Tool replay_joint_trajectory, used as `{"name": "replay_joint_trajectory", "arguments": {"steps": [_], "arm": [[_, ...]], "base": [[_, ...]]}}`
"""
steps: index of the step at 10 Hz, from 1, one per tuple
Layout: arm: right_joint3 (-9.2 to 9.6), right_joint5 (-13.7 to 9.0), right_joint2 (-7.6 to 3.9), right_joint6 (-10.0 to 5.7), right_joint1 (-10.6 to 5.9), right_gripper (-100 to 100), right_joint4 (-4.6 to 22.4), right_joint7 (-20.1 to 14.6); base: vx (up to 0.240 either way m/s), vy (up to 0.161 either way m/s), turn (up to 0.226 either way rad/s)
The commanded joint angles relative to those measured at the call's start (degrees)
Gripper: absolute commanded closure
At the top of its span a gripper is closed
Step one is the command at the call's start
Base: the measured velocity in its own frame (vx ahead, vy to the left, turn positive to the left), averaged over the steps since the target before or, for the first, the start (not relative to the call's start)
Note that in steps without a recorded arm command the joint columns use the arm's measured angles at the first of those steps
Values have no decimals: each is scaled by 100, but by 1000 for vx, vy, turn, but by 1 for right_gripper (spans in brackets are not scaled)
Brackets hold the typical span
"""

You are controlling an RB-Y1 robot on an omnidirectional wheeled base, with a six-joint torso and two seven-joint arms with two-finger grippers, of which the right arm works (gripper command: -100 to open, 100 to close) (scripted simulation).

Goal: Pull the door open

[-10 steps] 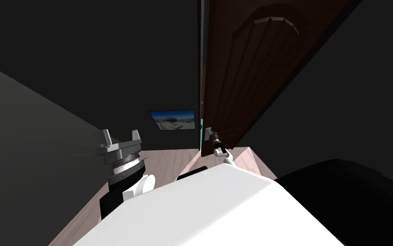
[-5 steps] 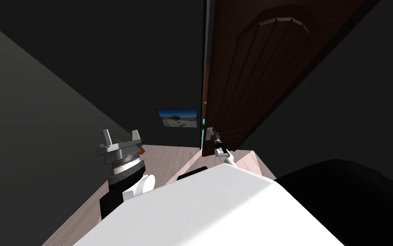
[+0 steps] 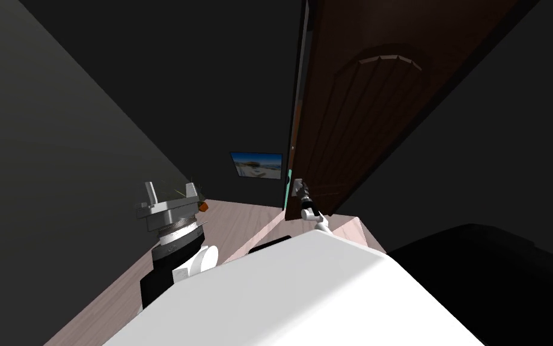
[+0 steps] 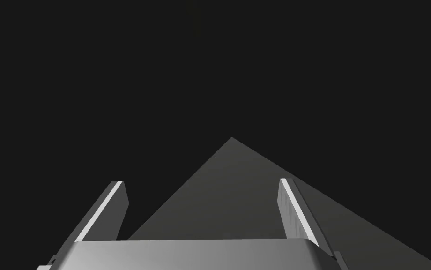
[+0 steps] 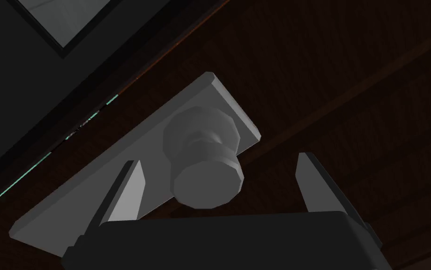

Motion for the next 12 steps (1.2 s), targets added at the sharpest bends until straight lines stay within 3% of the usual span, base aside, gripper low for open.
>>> {"name": "replay_joint_trajectory", "arguments": {"steps": [1,3,4,7,8,11,12], "arm": [[46,-244,8,19,34,-100,-66,-286],[109,-568,21,38,78,-100,-147,-611],[109,-568,21,38,78,-100,-147,-667],[209,-1079,41,67,146,-100,-275,-1188],[209,-1079,41,67,146,-100,-275,-1252],[307,-1576,61,95,213,-100,-401,-1774],[307,-1576,61,95,213,-100,-401,-1822]], "base": [[-84,-44,98],[-99,-37,88],[-71,-24,36],[-78,-32,97],[-72,-28,30],[-82,-30,88],[-66,-36,22]]}}
